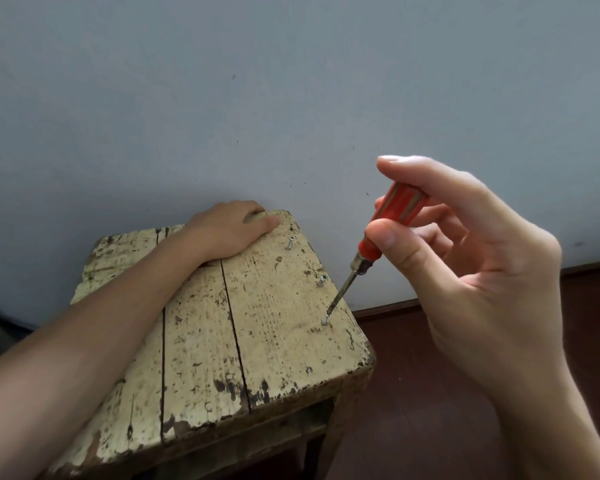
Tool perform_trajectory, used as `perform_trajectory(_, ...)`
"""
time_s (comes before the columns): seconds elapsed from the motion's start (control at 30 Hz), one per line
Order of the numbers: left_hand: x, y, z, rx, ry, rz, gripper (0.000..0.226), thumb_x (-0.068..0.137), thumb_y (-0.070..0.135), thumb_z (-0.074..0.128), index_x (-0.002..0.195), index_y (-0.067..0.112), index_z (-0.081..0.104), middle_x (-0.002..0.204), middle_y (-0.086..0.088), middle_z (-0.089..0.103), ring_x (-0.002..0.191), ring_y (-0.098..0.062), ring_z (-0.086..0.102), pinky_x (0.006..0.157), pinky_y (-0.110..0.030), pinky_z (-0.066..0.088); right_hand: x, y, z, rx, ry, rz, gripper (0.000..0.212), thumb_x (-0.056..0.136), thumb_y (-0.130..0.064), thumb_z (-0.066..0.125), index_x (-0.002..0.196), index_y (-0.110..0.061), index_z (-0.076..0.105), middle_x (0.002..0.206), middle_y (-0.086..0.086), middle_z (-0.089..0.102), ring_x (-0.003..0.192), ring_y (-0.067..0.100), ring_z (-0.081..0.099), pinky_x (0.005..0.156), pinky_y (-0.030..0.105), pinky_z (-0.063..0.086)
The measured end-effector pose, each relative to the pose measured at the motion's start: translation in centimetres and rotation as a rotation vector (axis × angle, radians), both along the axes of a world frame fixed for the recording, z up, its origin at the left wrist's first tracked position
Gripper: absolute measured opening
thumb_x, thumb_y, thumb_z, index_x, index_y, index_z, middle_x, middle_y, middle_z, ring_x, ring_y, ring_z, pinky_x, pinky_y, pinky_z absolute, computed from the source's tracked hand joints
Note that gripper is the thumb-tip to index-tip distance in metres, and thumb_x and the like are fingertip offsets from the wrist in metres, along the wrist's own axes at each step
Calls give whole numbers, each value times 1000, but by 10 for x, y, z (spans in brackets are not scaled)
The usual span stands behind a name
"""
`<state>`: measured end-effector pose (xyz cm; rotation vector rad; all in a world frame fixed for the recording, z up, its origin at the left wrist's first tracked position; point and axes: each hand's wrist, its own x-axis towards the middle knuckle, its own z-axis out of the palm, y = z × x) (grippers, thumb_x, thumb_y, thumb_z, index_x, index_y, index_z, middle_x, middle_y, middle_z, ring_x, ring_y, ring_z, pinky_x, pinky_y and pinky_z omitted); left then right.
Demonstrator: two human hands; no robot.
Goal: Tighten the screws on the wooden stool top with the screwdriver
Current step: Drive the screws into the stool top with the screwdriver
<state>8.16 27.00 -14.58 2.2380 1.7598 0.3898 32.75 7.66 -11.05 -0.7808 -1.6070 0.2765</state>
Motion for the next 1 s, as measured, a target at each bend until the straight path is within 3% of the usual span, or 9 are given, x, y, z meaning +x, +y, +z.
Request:
perform_trajectory(0.23, -3, 6, -4, 4, 2, -11, 64, 94, 79, 37, 134, 34, 59, 137, 5, 62, 123, -23, 57, 103, -47, 46, 17, -3, 18, -102, -185, 175, 48, 107, -7, 63, 152, -25, 58, 139, -6, 71, 127, 24, 71, 93, 46, 61)
perform_trajectory(0.4, -2, 3, -2, -7, 4, -9, 65, 95, 77, 37, 138, 33, 57, 140, 3, 61, 126, -24, 56, 105, -48, 45, 18, 4, 39, -158, -271, 198, 43, 103, -9, 70, 141, -29, 65, 127, -10, 75, 120, 19, 74, 90, 50, 61)
perform_trajectory(0.53, -1, 3, -3, 10, -4, -4, 62, 96, 75, 38, 136, 33, 59, 138, 4, 62, 124, -24, 56, 103, -46, 46, 18, 7, 41, -134, -283, 139, 38, 98, -15, 77, 131, -30, 67, 115, -11, 75, 108, 21, 75, 81, 41, 59)
perform_trajectory(0.7, -4, 10, -7, 43, -2, 13, 58, 94, 78, 37, 129, 38, 61, 131, 7, 65, 118, -23, 59, 86, -38, 43, 17, 11, 38, -70, -297, 49, 38, 97, -13, 78, 130, -30, 68, 110, -2, 71, 99, 22, 74, 80, 35, 57)
perform_trajectory(0.83, -4, 13, -11, 54, 6, 13, 63, 91, 81, 35, 128, 37, 61, 130, 6, 66, 118, -24, 60, 84, -37, 41, 17, 13, 40, -57, -358, 68, 37, 102, -10, 73, 137, -21, 66, 117, 3, 70, 101, 22, 74, 83, 29, 55)
perform_trajectory(1.0, -3, 10, -9, 53, -24, 14, 67, 87, 78, 33, 129, 35, 63, 130, 5, 67, 117, -24, 60, 87, -38, 43, 18, 10, 53, -186, -423, 164, 42, 105, -5, 65, 145, -17, 64, 127, -7, 69, 107, 21, 75, 88, 24, 55)
